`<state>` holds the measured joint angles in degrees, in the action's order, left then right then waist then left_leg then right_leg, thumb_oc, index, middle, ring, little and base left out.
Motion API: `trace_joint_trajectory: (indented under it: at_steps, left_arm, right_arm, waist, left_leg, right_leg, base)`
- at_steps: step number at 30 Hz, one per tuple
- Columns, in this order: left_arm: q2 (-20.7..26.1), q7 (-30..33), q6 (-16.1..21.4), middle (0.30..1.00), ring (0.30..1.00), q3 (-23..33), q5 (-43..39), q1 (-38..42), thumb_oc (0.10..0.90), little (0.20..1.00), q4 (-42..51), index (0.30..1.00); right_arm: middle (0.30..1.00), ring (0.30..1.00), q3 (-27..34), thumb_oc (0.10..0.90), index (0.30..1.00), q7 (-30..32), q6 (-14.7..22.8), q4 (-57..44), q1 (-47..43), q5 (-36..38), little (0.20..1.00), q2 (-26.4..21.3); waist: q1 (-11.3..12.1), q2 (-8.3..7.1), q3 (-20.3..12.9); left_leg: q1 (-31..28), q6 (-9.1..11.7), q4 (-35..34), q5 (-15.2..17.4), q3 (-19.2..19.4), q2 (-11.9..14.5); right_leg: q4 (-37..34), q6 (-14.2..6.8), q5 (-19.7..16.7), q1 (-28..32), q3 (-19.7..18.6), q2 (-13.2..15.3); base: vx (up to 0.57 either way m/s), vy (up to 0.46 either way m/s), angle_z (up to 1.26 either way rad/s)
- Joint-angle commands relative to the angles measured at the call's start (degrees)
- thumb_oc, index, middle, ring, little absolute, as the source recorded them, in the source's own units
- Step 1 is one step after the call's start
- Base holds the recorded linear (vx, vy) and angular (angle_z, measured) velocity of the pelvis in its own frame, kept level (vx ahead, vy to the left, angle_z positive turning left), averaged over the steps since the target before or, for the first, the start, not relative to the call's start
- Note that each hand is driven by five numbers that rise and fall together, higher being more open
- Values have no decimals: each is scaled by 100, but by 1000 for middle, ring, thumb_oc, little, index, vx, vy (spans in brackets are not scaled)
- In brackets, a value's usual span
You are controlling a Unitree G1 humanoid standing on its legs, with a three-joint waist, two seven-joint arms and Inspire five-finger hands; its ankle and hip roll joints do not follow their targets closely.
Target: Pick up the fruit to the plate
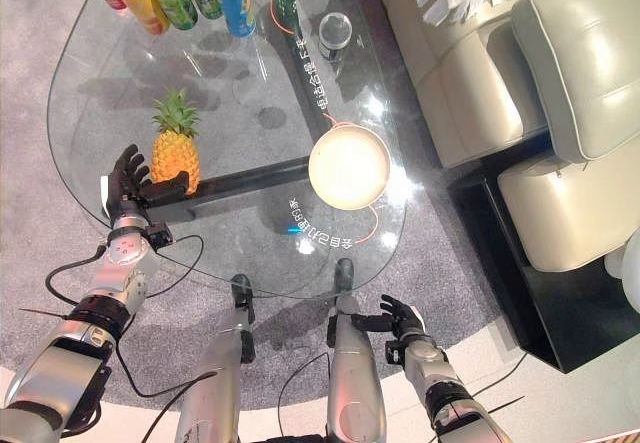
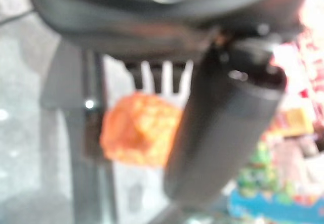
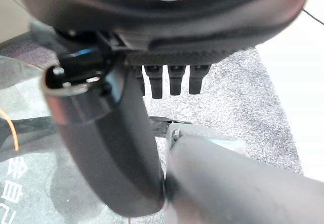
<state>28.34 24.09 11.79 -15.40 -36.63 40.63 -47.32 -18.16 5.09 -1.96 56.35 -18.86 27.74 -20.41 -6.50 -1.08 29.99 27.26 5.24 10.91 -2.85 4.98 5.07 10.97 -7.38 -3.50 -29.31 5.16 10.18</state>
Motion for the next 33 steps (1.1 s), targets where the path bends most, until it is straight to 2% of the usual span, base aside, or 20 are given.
trace_joint_trajectory:
  at_steps: [1,16,23,29,33]
  left_arm:
    - [483,-123,184,900,900,80,-158,521,800,900,-37,900]
    - [499,-37,107,900,900,-25,-141,829,800,900,-343,900]
    - [500,-201,-285,900,900,-161,-9,953,800,900,-543,900]
    - [442,-405,-470,900,900,-270,45,1023,800,900,-716,900]
    - [416,-532,-756,900,900,-346,34,1056,800,900,-834,900]
  right_arm:
    - [900,900,-431,800,900,155,-349,34,555,77,900,-290]
    - [900,900,-520,800,900,245,-248,-74,530,113,900,-326]
    - [900,900,-524,800,900,252,-205,-68,493,133,900,-341]
    - [900,900,-554,800,900,270,-191,-35,450,116,900,-335]
    - [900,900,-559,800,900,268,-241,-58,420,118,900,-355]
  waist:
    - [-101,-197,-19]
    - [-214,-182,-19]
    - [-244,-147,-19]
    - [-259,-134,-19]
    - [-273,-124,-19]
  left_leg:
    - [391,-294,908,790,710,-488]
    - [767,-290,963,748,764,-473]
    - [911,-291,975,727,759,-500]
    - [936,-290,984,719,756,-513]
    - [990,-277,1018,710,737,-515]
  right_leg:
    - [322,233,313,-287,53,-468]
    - [418,244,273,-706,-6,-512]
    - [445,246,266,-851,-25,-522]
    - [449,251,263,-870,-37,-520]
    - [468,251,261,-912,-52,-514]
  base:
    - [0,0,0]
    - [-1,5,-1]
    - [0,0,0]
    - [0,0,0]
    - [0,0,0]
